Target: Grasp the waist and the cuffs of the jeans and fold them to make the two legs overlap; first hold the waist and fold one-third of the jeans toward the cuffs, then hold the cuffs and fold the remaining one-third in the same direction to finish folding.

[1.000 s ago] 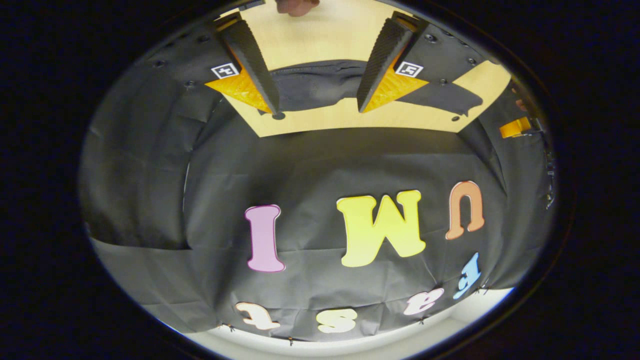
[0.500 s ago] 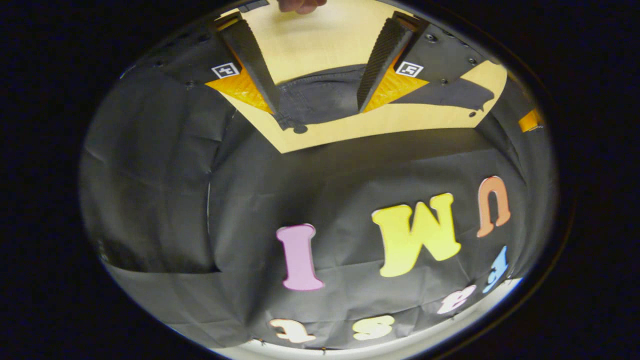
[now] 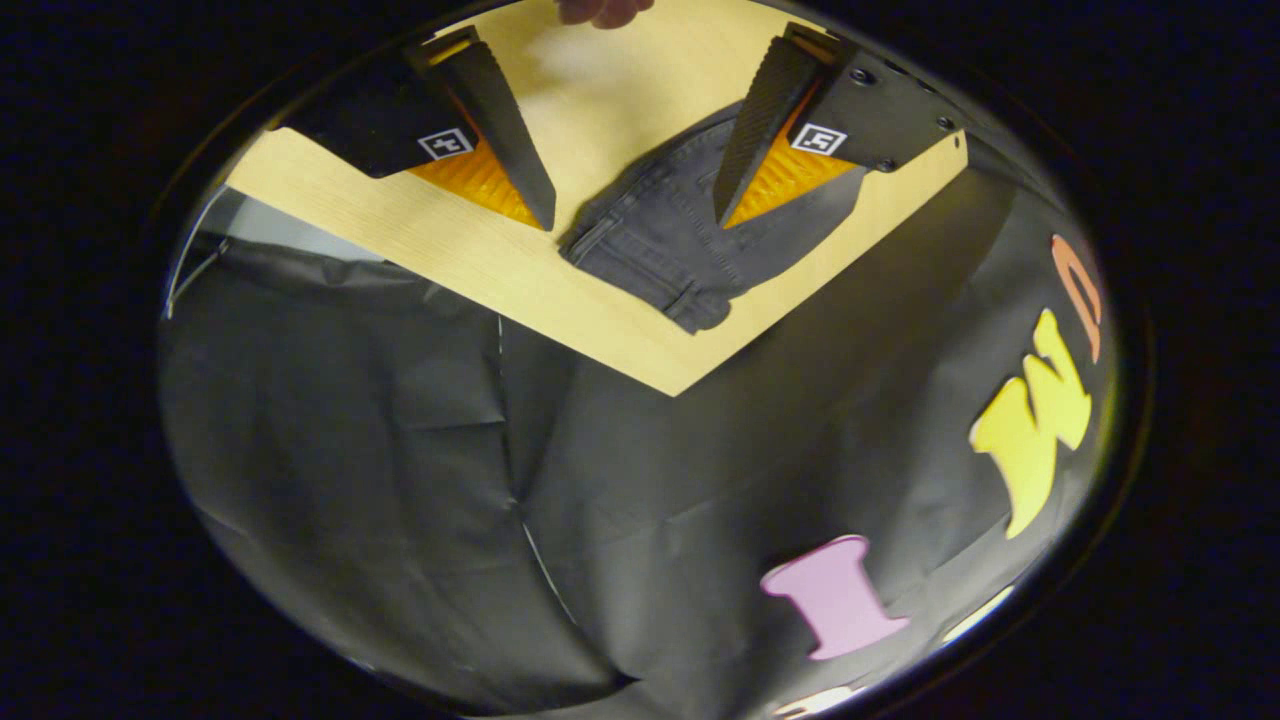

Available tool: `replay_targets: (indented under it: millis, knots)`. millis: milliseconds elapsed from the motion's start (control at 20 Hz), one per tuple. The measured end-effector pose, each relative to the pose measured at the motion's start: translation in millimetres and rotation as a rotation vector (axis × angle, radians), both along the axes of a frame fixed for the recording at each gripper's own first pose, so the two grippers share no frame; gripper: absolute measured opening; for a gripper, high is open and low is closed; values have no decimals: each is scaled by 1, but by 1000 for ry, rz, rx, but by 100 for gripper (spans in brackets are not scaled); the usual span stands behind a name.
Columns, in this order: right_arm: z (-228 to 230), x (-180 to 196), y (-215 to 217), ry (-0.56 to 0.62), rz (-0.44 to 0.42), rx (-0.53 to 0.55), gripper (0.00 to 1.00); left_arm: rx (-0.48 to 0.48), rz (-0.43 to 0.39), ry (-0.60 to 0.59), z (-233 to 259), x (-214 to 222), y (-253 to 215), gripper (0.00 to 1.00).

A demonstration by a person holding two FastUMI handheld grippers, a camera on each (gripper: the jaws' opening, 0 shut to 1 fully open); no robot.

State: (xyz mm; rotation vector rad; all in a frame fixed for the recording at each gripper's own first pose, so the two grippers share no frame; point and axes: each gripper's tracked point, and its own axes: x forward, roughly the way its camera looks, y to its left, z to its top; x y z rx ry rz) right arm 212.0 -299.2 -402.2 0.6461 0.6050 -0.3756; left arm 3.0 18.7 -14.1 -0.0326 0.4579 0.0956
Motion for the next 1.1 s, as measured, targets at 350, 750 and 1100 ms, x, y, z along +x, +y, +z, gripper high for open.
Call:
replay_targets:
  millis: [350, 750, 1100]
  knots:
    - [-41, 38, -15, 48, -4, -71, 99, 11, 34, 63, -14, -1, 0, 99]
    - [-56, 51, -11, 49, 52, -134, 91, 57, 97, 79, -18, -14, 19, 99]
    - [-52, 57, 0, 87, 120, -128, 39, 3, 174, 98, -24, -31, 33, 99]
